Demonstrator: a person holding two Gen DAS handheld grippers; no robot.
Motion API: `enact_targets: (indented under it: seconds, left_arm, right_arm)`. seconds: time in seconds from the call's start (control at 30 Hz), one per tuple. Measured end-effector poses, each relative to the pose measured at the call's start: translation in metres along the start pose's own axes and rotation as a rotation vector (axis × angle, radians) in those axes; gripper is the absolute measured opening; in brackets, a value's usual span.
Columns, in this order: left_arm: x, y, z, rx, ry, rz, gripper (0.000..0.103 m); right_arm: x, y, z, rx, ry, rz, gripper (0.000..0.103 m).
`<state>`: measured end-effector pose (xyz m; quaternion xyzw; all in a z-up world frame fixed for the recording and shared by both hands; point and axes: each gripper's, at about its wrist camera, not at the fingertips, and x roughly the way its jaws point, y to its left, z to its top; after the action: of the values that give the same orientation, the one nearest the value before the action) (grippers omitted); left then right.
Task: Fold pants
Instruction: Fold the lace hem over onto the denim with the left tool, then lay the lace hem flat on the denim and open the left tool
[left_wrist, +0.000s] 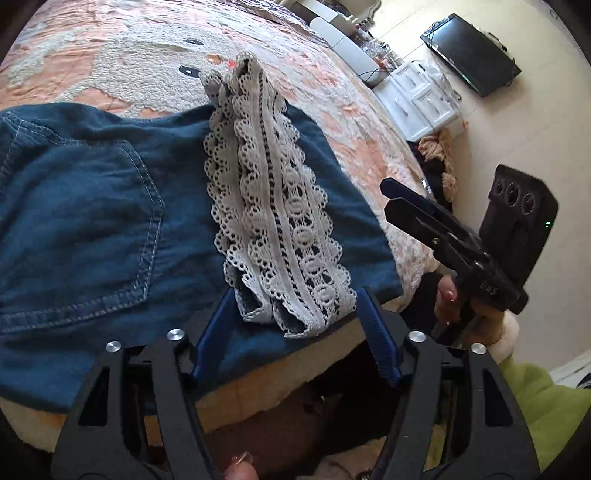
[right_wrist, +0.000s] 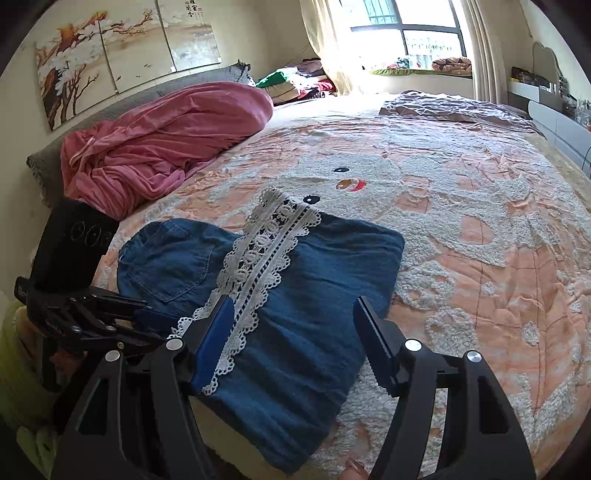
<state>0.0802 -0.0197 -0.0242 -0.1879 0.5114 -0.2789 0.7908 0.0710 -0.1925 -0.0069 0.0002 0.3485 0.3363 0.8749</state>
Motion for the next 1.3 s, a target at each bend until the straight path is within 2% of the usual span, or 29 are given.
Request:
enact_targets:
  seconds: [0.03,0.07,0.1,0.13,0.17,0.2,0.43,0.47,0.6,0.73,0.83,0.93,0.97,1.03,1.07,1.13,1.2,1.3]
  left_arm:
    - [0.004,0.000,-0.001,-0.002,0.001,0.026,0.054]
    - [0.006,0.000,0.000,-0.008,-0.002,0.047,0.047]
    - [0.007,0.001,0.000,-0.014,-0.013,0.062,0.035]
    - [0.007,0.001,0.000,-0.019,-0.019,0.062,0.027]
    - [0.007,0.001,0.001,-0.025,-0.022,0.070,0.020]
    - [0.007,0.000,0.001,-0.020,-0.021,0.071,0.017]
    - [-0.017,-0.029,-0.008,0.071,-0.067,0.130,0.014]
    - [-0.021,-0.031,-0.011,0.081,-0.072,0.139,0.009]
    - [-0.015,-0.019,-0.018,0.049,-0.056,0.208,0.009]
    - [-0.012,-0.003,-0.019,0.003,-0.054,0.184,0.009]
    - [-0.025,-0.012,-0.015,0.043,-0.101,0.198,0.009]
    - [-0.033,-0.025,-0.008,0.096,-0.134,0.218,0.009]
    - [-0.032,-0.031,-0.006,0.122,-0.142,0.218,0.010]
    - [-0.023,-0.041,-0.004,0.161,-0.137,0.226,0.011]
    - [-0.017,-0.045,-0.002,0.183,-0.131,0.234,0.011]
    - [-0.003,-0.055,0.000,0.232,-0.122,0.269,0.012]
    - [0.010,-0.059,0.000,0.263,-0.105,0.299,0.012]
    - [0.025,-0.052,-0.001,0.256,-0.068,0.327,0.013]
  right_arm:
    - [0.000,0.001,-0.002,-0.006,0.004,0.002,0.066]
    - [0.001,0.002,-0.003,-0.010,0.011,0.002,0.066]
    - [0.002,0.002,-0.004,-0.009,0.015,-0.002,0.066]
    - [0.002,0.001,-0.005,-0.005,0.017,-0.002,0.066]
    - [0.004,0.000,-0.006,0.000,0.021,-0.004,0.066]
    - [0.004,-0.002,-0.006,0.006,0.024,-0.009,0.066]
    - [-0.002,-0.005,-0.004,0.022,-0.006,-0.002,0.066]
    - [-0.001,-0.004,-0.004,0.016,-0.006,0.007,0.066]
    - [0.010,-0.003,-0.006,0.006,0.031,-0.020,0.066]
    - [0.011,-0.012,-0.006,0.040,0.039,-0.045,0.066]
    - [0.010,-0.015,0.006,0.051,0.022,-0.014,0.066]
    - [0.016,-0.011,0.027,0.007,0.028,0.020,0.064]
    - [0.023,-0.010,0.035,-0.011,0.045,0.027,0.060]
    - [0.037,-0.010,0.047,-0.020,0.084,0.039,0.044]
    - [0.047,-0.012,0.053,-0.019,0.119,0.055,0.041]
    - [0.062,-0.010,0.062,-0.031,0.169,0.086,0.038]
    - [0.076,-0.002,0.068,-0.066,0.200,0.079,0.037]
    - [0.097,0.011,0.070,-0.123,0.263,0.089,0.037]
